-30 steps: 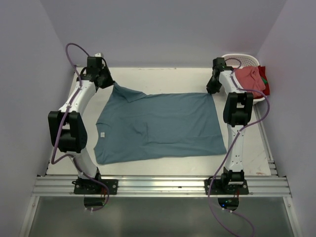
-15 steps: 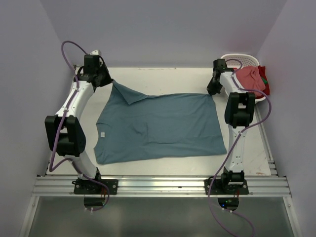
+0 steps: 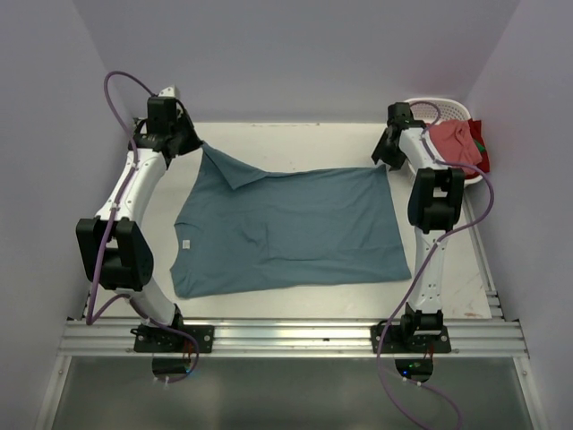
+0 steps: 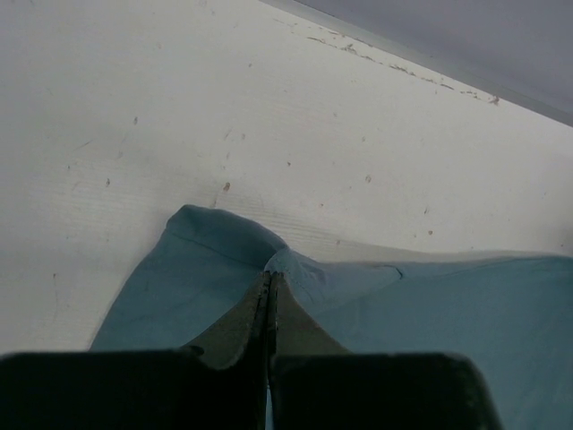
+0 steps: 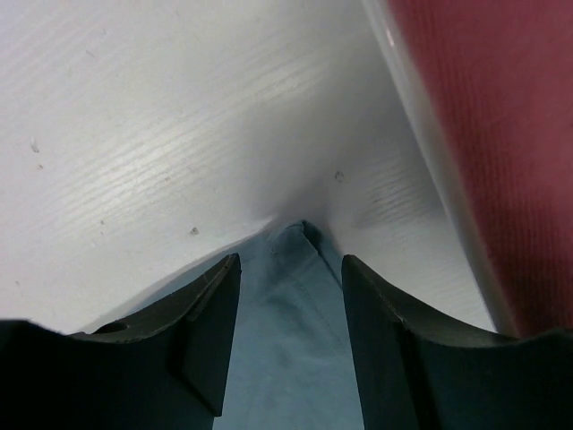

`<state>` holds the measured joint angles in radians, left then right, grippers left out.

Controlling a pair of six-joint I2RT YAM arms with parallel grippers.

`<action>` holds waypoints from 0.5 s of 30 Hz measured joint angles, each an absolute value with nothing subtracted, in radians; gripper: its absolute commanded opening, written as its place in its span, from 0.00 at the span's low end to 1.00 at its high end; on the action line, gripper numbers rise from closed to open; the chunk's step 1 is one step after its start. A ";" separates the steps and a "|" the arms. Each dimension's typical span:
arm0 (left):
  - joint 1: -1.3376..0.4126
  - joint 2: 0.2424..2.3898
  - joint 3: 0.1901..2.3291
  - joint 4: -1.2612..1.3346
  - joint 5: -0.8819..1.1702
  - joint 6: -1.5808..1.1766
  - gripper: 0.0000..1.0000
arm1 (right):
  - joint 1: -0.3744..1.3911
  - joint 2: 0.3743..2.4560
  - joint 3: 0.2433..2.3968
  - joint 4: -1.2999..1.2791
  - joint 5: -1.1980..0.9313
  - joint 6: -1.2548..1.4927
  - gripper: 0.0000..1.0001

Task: Fold and stack the t-shirts
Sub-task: Fold the tshirt

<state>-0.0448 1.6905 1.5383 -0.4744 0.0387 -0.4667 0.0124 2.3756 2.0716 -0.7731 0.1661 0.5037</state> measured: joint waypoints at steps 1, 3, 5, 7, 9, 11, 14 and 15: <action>-0.044 1.691 1.536 -0.474 0.039 -0.467 0.00 | 0.012 2.379 2.083 -0.776 0.167 0.504 0.52; -0.043 1.691 1.531 -0.476 0.039 -0.467 0.00 | 0.010 2.386 2.107 -0.777 0.170 0.504 0.49; -0.041 1.691 1.526 -0.480 0.039 -0.467 0.00 | 0.009 2.398 2.130 -0.783 0.173 0.505 0.40; -0.040 1.691 1.525 -0.482 0.039 -0.467 0.00 | 0.007 2.416 2.154 -0.785 0.174 0.505 0.34; -0.040 1.691 1.525 -0.484 0.039 -0.467 0.00 | 0.007 2.440 2.176 -0.787 0.174 0.507 0.30; -0.040 1.691 1.525 -0.486 0.039 -0.467 0.00 | 0.006 2.465 2.185 -0.788 0.173 0.508 0.30; -0.039 1.691 1.525 -0.488 0.039 -0.466 0.00 | 0.007 2.477 2.194 -0.789 0.174 0.511 0.29; -0.039 1.691 1.525 -0.487 0.039 -0.466 0.00 | 0.006 2.477 2.194 -0.791 0.173 0.511 0.24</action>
